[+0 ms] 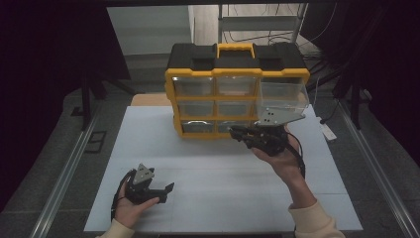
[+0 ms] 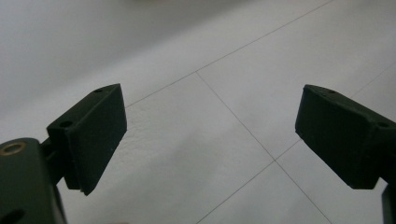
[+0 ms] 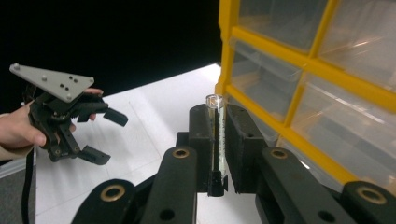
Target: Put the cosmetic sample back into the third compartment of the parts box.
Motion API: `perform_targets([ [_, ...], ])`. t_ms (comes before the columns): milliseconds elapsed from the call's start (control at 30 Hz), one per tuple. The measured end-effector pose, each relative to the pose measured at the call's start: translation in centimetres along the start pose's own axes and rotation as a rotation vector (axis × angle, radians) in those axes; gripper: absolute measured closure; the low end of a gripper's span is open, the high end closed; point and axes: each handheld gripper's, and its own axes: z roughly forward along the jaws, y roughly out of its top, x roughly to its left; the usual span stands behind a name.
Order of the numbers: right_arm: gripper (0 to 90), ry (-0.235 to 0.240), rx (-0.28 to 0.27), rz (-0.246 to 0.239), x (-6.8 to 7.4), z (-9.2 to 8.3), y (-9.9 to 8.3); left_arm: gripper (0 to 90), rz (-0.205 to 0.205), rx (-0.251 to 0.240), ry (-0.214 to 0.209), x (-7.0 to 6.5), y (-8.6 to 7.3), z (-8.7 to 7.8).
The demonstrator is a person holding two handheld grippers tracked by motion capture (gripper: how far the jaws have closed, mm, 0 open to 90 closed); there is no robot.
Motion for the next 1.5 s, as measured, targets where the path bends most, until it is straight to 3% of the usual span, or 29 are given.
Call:
perform_targets([
  [633,81.1,-0.049,-0.124,0.007,-0.6,-3.3,1.1,9.5,0.001,-0.002,0.001,0.0,0.0,0.0],
  [1033,81.1,-0.101,-0.135,0.016,-1.3,-4.7,2.1,9.5,0.000,-0.012,-0.010,0.0,0.2,0.0],
  [1500,81.1,-0.136,-0.150,0.018,-2.3,-5.3,4.3,9.4,0.003,-0.010,-0.014,-0.1,0.2,0.1],
])
